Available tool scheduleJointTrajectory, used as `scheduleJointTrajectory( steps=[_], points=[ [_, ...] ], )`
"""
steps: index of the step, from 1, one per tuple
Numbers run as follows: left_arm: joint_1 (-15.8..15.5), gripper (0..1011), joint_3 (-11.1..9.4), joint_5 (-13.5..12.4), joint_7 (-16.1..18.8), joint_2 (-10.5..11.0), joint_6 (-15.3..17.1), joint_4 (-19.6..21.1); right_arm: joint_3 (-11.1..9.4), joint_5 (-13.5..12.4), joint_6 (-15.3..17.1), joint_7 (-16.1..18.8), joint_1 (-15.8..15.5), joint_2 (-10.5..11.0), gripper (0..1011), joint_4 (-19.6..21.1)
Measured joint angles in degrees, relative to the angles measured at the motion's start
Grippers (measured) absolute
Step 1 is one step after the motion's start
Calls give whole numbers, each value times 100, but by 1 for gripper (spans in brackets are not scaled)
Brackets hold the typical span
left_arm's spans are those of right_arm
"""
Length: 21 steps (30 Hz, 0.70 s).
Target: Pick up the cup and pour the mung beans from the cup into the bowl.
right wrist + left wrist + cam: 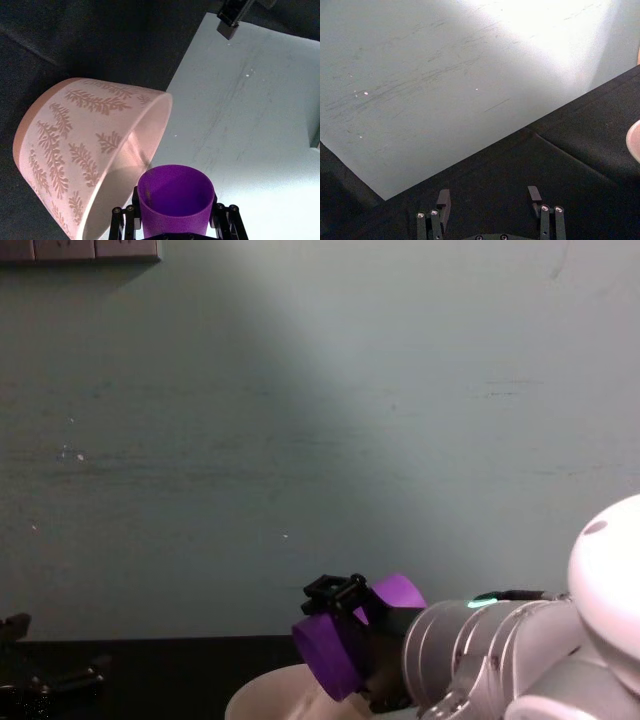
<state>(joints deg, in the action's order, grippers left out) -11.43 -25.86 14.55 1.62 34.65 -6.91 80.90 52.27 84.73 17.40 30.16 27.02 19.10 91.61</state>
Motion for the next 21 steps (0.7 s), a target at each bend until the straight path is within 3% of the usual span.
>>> scheduleJointTrajectory(
  steps=[21],
  points=[
    [0,1000,0,0,0,0,0,0,383,948,75,381,110,-27,734,10]
  ],
)
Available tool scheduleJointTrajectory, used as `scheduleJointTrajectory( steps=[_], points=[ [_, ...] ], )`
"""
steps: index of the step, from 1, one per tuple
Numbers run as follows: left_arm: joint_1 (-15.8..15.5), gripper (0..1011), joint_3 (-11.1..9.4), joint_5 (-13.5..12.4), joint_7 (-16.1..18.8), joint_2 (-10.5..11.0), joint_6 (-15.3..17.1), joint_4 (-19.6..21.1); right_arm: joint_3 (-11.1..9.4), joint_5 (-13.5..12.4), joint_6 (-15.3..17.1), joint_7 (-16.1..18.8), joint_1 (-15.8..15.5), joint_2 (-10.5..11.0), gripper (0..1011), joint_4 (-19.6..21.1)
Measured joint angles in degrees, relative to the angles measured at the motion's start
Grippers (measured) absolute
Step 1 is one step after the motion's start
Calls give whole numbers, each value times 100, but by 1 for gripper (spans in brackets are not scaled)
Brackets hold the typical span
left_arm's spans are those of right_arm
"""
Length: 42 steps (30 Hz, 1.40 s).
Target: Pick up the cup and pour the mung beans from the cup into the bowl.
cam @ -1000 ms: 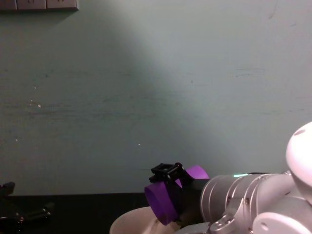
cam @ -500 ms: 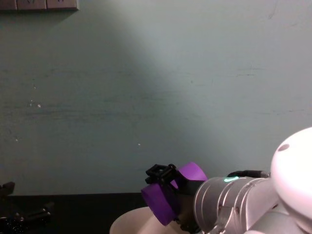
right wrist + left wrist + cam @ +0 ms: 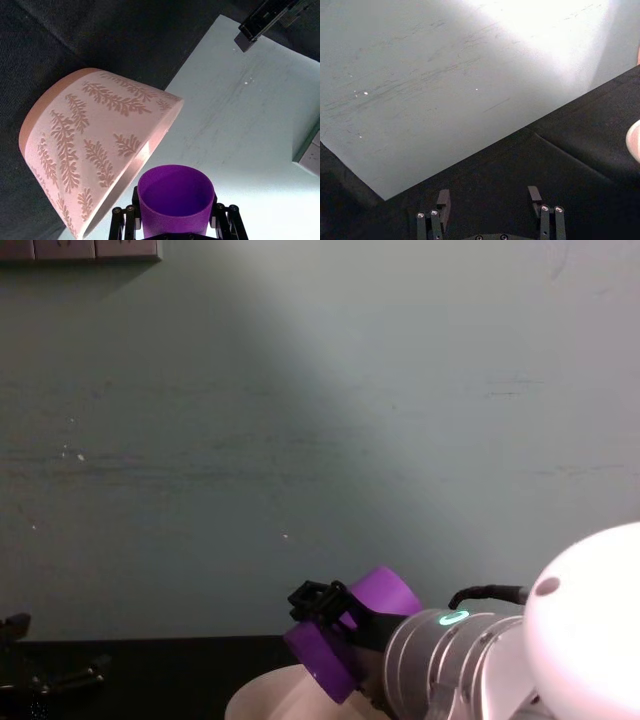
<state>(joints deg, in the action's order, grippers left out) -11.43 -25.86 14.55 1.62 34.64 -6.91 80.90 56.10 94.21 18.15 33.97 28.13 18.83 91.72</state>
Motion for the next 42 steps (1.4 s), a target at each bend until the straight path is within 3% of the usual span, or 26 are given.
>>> scheduleJointTrajectory(
  steps=[6,13,20,23,26,27,29,34,36,38,39,42],
  points=[
    [0,1000,0,0,0,0,0,0,119,289,0,140,36,-25,734,-3],
    [0,1000,0,0,0,0,0,0,313,804,-5,401,115,-52,735,-47],
    [0,1000,0,0,0,0,0,0,194,750,64,317,39,-71,734,10],
    [0,1000,0,0,0,0,0,0,-30,431,165,80,-89,-89,734,95],
    [0,1000,0,0,0,0,0,0,-406,-71,359,-321,-324,-140,734,212],
    [0,1000,0,-1,0,0,0,0,-406,-71,359,-321,-324,-140,734,212],
    [0,1000,0,0,0,0,0,0,-705,-489,503,-678,-557,-182,734,296],
    [0,1000,0,0,0,0,0,0,-1099,-1008,593,-1157,-880,-221,734,413],
    [0,1000,0,0,0,0,0,0,-1550,-1672,557,-1719,-1201,-262,735,517],
    [0,1000,0,0,0,0,0,0,-1794,-2050,471,-2074,-1366,-298,735,547],
    [0,1000,0,0,0,0,-1,0,-2033,-2396,371,-2326,-1512,-341,734,572],
    [0,1000,0,0,0,0,0,0,-2403,-2969,159,-2638,-1715,-431,734,592]
  ],
)
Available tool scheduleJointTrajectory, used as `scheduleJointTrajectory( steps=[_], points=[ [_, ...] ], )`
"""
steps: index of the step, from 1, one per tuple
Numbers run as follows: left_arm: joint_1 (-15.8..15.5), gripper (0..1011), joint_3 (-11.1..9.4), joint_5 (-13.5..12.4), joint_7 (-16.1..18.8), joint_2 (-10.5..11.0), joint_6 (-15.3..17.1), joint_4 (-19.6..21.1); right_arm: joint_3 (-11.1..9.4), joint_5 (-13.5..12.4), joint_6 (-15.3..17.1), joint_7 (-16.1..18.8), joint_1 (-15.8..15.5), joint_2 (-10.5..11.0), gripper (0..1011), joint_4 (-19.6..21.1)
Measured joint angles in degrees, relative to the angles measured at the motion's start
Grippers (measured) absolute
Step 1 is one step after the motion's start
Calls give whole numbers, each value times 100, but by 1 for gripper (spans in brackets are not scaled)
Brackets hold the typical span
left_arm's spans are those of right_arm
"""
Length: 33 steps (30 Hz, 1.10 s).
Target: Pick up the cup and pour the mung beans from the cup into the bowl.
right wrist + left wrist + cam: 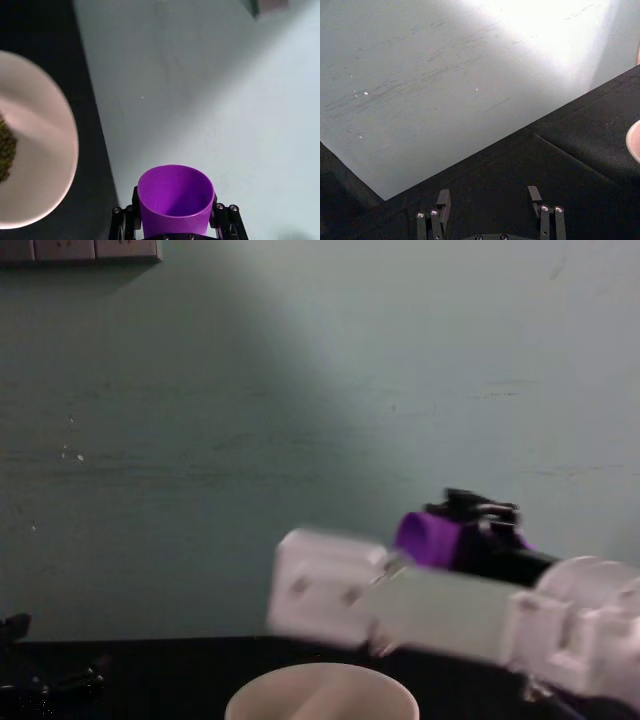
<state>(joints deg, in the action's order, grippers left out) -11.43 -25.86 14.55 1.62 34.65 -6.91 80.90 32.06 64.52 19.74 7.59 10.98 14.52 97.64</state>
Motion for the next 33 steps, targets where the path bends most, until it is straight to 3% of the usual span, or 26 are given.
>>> scheduleJointTrajectory(
  steps=[1,2,7,8,10,13,15,16,19,20,21,24,26,27,33],
  points=[
    [0,1000,0,0,0,0,0,0,-113,-185,-77,-81,-59,-30,735,1],
    [0,1000,0,0,0,0,0,0,-323,-539,-235,-206,-167,-85,734,3],
    [0,1000,0,0,0,0,0,0,-904,-1586,-738,-361,-386,-255,734,-39],
    [0,1000,0,0,0,0,0,0,-1063,-1923,-889,-359,-432,-304,734,-73],
    [0,1000,0,0,0,0,0,0,-1219,-2217,-1009,-341,-469,-356,735,-114],
    [0,1000,0,0,0,0,0,0,-1626,-3128,-1348,-180,-532,-481,734,-251],
    [0,1000,0,-1,0,0,0,0,-1777,-3502,-1482,-83,-542,-520,734,-324],
    [0,1000,0,0,0,0,0,0,-1896,-3821,-1590,1,-547,-549,734,-391],
    [0,1000,0,0,0,0,0,0,-2104,-4389,-1770,188,-548,-589,735,-539],
    [0,1000,0,0,0,0,0,0,-2104,-4389,-1770,188,-548,-589,735,-539],
    [0,1000,0,0,0,0,0,0,-2184,-4644,-1852,282,-542,-599,734,-613],
    [0,1000,0,-1,0,0,0,0,-2304,-5095,-1991,465,-516,-620,735,-758],
    [1,1000,0,0,0,0,0,0,-2375,-5420,-2086,626,-479,-627,734,-895],
    [0,1000,0,0,0,0,0,0,-2375,-5420,-2086,626,-479,-627,735,-895],
    [0,1000,0,0,0,0,0,0,-2507,-6308,-2291,1130,-345,-656,734,-1346]
  ],
)
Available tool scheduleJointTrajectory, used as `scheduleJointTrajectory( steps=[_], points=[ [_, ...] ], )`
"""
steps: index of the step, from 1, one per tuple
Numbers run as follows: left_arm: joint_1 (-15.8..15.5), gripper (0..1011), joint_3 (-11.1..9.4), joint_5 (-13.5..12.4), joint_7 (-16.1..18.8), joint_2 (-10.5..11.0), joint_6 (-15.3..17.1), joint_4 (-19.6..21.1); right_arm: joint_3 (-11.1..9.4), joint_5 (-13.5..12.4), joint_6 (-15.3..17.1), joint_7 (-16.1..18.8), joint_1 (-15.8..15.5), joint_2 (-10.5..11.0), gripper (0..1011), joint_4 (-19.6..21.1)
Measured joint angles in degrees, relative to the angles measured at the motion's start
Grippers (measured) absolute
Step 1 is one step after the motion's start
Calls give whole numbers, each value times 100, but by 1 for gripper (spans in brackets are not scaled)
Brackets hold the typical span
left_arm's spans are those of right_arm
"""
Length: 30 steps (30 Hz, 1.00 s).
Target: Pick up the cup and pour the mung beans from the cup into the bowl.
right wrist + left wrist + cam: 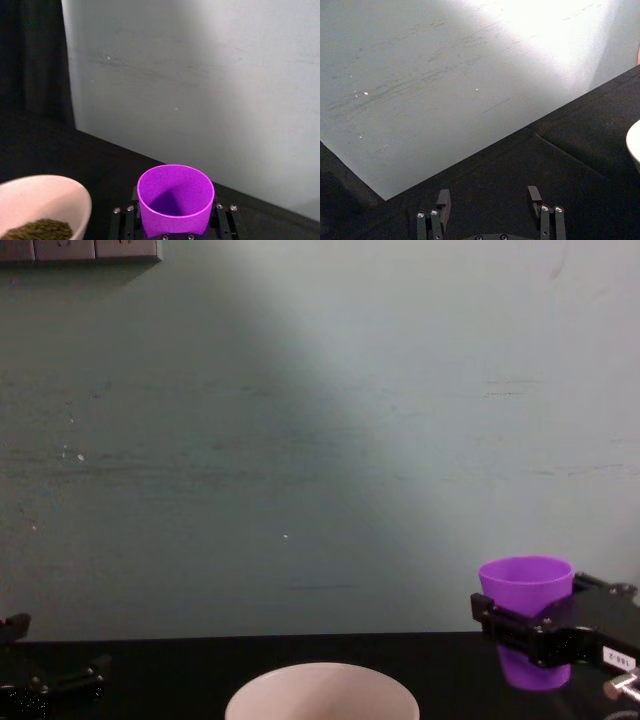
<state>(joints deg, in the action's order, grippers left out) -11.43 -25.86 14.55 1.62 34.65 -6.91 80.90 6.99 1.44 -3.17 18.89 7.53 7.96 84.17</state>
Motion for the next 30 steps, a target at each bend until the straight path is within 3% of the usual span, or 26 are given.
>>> scheduleJointTrajectory(
  steps=[18,30],
  points=[
    [0,1000,0,0,0,0,0,0,44,-1022,-265,524,283,-12,734,-970],
    [0,1000,0,0,0,0,0,0,246,-1206,-329,584,506,32,735,-1491]
  ],
)
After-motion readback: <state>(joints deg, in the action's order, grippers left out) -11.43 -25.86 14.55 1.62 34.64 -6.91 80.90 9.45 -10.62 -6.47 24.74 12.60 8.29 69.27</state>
